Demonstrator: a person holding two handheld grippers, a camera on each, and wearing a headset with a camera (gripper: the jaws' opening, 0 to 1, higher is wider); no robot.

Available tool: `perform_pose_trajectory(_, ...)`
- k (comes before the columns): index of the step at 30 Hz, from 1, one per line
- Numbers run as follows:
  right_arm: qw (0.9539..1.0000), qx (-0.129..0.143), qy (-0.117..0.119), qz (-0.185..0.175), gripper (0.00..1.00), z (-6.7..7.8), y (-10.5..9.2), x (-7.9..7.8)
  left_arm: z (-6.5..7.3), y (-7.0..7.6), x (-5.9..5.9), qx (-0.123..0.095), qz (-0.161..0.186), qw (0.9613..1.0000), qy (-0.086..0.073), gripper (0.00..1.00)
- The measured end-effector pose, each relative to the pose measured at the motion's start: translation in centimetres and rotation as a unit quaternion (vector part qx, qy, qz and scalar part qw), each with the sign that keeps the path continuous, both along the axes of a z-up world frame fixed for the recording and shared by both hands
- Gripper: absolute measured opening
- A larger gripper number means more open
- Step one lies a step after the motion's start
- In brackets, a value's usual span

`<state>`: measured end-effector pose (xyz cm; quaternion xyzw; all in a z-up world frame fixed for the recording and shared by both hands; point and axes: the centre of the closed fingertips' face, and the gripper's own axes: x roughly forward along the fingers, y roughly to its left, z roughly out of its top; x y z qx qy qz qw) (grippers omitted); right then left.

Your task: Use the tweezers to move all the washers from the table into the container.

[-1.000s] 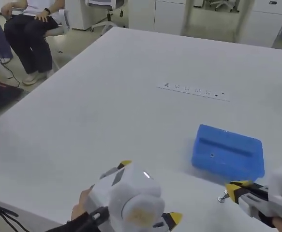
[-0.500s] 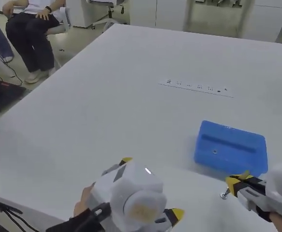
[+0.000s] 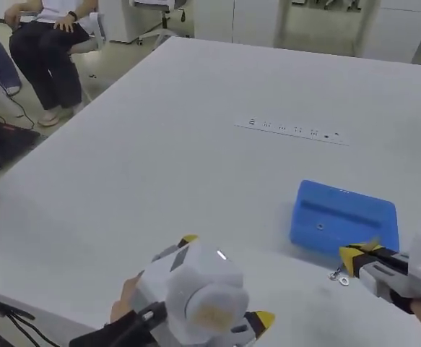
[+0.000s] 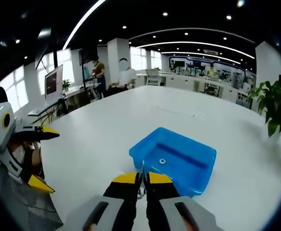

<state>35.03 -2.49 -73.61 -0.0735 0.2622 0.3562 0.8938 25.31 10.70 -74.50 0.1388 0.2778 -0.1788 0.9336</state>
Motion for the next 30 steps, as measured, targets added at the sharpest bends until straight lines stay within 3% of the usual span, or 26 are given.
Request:
perform_pose_trajectory(9, 0.9994, 0.018, -0.030, -0.005, 0.02, 3.1, 0.7, 1.9, -0.1, 0.0, 0.0, -0.001, 0.000, 1.0000, 0.002, 0.87)
perform_pose_trajectory(16, 0.9987, 0.018, -0.047, -0.004, 0.02, 4.2, 1.2, 3.6, -0.2, 0.0, 0.1, 0.000, 0.000, 1.0000, 0.004, 0.87)
perform_pose_trajectory(20, 0.9986, 0.010, -0.052, -0.004, 0.02, 3.9, 1.3, 4.7, -0.3, 0.0, 0.0, 0.000, 0.000, 1.0000, 0.006, 0.87)
perform_pose_trajectory(30, 0.9988, -0.015, -0.043, -0.015, 0.02, 1.2, 1.0, 7.7, -0.5, 0.1, -0.1, 0.004, 0.000, 0.9999, 0.012, 0.87)
